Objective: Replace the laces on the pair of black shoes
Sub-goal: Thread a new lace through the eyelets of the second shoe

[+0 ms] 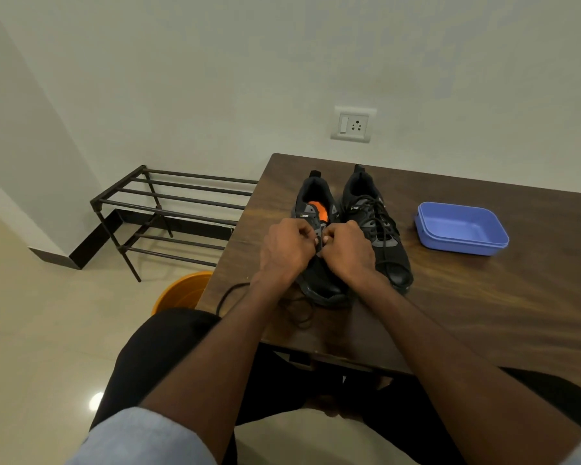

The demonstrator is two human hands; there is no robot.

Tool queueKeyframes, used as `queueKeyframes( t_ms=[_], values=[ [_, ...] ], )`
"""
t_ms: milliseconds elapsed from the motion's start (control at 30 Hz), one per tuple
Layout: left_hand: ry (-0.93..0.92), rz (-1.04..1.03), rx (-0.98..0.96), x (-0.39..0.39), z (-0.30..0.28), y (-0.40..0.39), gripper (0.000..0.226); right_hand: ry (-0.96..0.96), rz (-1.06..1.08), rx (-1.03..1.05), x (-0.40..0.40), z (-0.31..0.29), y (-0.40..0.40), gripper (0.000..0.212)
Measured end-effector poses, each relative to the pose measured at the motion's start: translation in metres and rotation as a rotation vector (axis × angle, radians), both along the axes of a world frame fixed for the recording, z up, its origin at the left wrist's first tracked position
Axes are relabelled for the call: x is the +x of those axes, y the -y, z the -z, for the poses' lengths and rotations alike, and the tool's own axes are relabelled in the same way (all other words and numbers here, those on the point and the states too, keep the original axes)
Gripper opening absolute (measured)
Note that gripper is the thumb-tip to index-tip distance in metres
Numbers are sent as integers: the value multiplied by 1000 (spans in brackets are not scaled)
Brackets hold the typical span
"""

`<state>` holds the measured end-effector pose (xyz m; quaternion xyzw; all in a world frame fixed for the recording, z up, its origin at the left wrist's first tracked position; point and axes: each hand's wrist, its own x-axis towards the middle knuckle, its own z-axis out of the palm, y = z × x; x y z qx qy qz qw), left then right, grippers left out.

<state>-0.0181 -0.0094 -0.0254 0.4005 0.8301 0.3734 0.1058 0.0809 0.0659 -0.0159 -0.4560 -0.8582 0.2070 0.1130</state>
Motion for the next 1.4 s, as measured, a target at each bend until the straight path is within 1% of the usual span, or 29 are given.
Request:
queueKeyframes(
  t_ms=[67, 100, 133, 167, 200, 233, 267, 300, 333, 400, 467, 533, 600, 667, 733, 767, 800, 867, 900, 933, 967, 1000, 1067, 1100, 1200, 1267, 1300, 1367, 1400],
  values=[
    [-18, 6, 71, 1, -4, -2, 8, -14, -49, -27, 3, -4, -8, 16],
    [13, -17, 151, 1, -10, -3, 5, -10, -83, -45, 5, -5, -12, 21],
    [89, -49, 251, 1, -21, -4, 2, -6, -111, -78, 7, -8, -15, 27],
    [223, -58, 376, 0, -34, -5, 2, 0, -133, -121, 9, -10, -20, 31],
    [367, -38, 506, -4, -48, -4, 3, 13, -149, -165, 11, -12, -24, 34],
    [456, -11, 601, -9, -61, -2, 5, 26, -160, -200, 14, -14, -28, 36],
    [456, 11, 633, -15, -68, 0, 6, 37, -167, -225, 16, -17, -31, 39],
    [381, 21, 601, -21, -71, 2, 7, 43, -176, -243, 18, -21, -33, 41],
    [244, 21, 500, -28, -68, 3, 7, 50, -187, -260, 18, -25, -35, 43],
    [-16, 38, 174, -39, -52, 1, 8, 72, -210, -282, 20, -33, -34, 38],
    [-83, 101, -139, -42, -34, -4, 18, 71, -222, -287, 22, -39, -31, 31],
    [-170, 154, -294, -39, -26, -8, 19, -97, -183, -338, 23, -46, -27, 28],
    [-239, 177, -307, -35, -25, -11, 18, -361, -97, -478, 26, -57, -22, 30],
    [-239, 168, -271, -32, -24, -13, 24, -580, -34, -647, 30, -68, -18, 30],
    [-190, 130, -189, -32, -27, -14, 23, -668, -13, -711, 34, -72, -21, 27],
    [-114, 111, -88, -32, -33, -13, 20, -622, -18, -658, 36, -72, -24, 24],
    [1, 98, 45, -30, -42, -11, 17, -514, -41, -546, 38, -70, -28, 20],
    [317, 119, 341, -27, -67, -5, 15, -254, -129, -295, 39, -65, -35, 15],
    [433, 136, 459, -26, -76, -1, 15, -172, -173, -214, 39, -62, -36, 15],
    [474, 145, 524, -26, -82, 2, 15, -138, -200, -176, 38, -59, -36, 14],
    [440, 130, 519, -29, -81, 2, 14, -143, -206, -170, 36, -56, -35, 14],
    [338, 103, 439, -33, -75, 0, 12, -166, -203, -173, 35, -54, -34, 13],
    [19, 71, 107, -42, -55, -5, 13, -243, -199, -194, 32, -53, -31, 15],
    [-70, 98, -49, -43, -44, -8, 15, -286, -197, -217, 32, -52, -30, 17],
    [-121, 178, -335, -36, -32, -8, 18, -376, -207, -276, 28, -50, -25, 21],
    [-199, 161, -392, -34, -29, -8, 16, -409, -226, -281, 24, -48, -22, 22],
    [-220, 150, -376, -33, -28, -8, 16, -409, -236, -271, 22, -47, -21, 22],
    [-173, 137, -274, -32, -30, -8, 19, -341, -250, -234, 19, -44, -20, 25],
    [-106, 125, -193, -31, -32, -8, 17, -254, -265, -190, 18, -41, -21, 34]
  ],
)
